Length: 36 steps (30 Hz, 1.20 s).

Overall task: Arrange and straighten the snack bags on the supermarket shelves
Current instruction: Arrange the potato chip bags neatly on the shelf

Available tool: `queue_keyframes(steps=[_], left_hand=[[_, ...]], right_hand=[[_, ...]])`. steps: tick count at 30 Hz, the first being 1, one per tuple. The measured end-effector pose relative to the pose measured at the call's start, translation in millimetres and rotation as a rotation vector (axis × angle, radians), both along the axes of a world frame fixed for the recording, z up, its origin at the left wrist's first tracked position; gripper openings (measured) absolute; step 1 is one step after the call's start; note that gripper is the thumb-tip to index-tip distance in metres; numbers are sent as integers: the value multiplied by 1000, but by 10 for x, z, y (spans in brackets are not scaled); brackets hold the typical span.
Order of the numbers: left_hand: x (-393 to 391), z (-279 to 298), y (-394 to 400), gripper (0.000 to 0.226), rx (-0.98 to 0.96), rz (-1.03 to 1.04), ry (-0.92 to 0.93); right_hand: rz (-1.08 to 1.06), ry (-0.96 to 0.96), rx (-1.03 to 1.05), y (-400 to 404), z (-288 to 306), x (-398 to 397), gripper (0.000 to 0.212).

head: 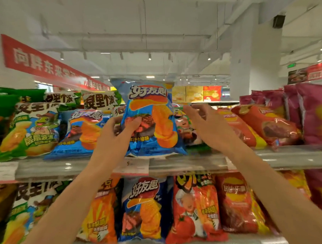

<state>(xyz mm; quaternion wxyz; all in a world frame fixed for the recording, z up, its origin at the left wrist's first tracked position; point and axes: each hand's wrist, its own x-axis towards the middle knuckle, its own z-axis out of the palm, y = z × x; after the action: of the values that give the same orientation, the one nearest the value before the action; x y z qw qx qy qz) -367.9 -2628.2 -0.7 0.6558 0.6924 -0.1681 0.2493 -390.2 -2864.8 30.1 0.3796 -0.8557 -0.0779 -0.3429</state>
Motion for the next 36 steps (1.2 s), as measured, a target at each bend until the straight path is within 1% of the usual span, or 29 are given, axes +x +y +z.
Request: queue_keyframes(steps=[1,3,5,7,9,10,14,15,16,18,19,20,22,23,24,26,29,32,36], left_hand=[[9,18,9,42,0,30,-2],[27,37,25,44,7,82,-1],[37,44,30,40,24,118,4],[24,40,21,37,49,140,0],[27,35,26,39,74,149,-14],[36,35,35,41,88,154,-23],[50,53,62,44,97,142,-13],[58,58,61,42,97,134,-10],[62,64,67,40,96,130,-10],[66,87,86,35,98,125,-18],[75,101,106,34,96,124,-25],[80,119,126,35,94,128,-33],[89,157,161,37,83,141,-45],[103,174,158,41,80,150,-56],[108,194,149,45,83,163,-66],[130,230,89,47,114,185,-92],[169,273,-131,41,167,215,-122],[193,316,-421,46,272,254,-125],[217,353,-825,47,479,295,-105]], right_hand=[[-110,-7,-47,-112,46,44,69],[-258,79,-183,-298,75,191,71],[-294,242,-253,-351,60,303,74],[-254,356,-278,-341,52,352,78],[-196,391,-229,-322,61,374,80],[-170,404,-160,-325,66,390,80],[-74,416,92,-371,46,475,97],[-59,405,130,-367,37,480,94],[-35,391,164,-356,36,468,81],[-31,358,185,-369,53,420,48],[-28,336,187,-390,79,382,43],[-22,319,202,-430,109,352,47],[-40,253,218,-530,163,301,71],[-63,225,222,-607,191,270,78],[-84,211,227,-689,203,246,80],[-96,191,252,-881,198,167,76],[-77,149,294,-1198,157,59,53],[-45,141,331,-1408,117,-45,40],[34,149,395,-1606,65,-163,39]])
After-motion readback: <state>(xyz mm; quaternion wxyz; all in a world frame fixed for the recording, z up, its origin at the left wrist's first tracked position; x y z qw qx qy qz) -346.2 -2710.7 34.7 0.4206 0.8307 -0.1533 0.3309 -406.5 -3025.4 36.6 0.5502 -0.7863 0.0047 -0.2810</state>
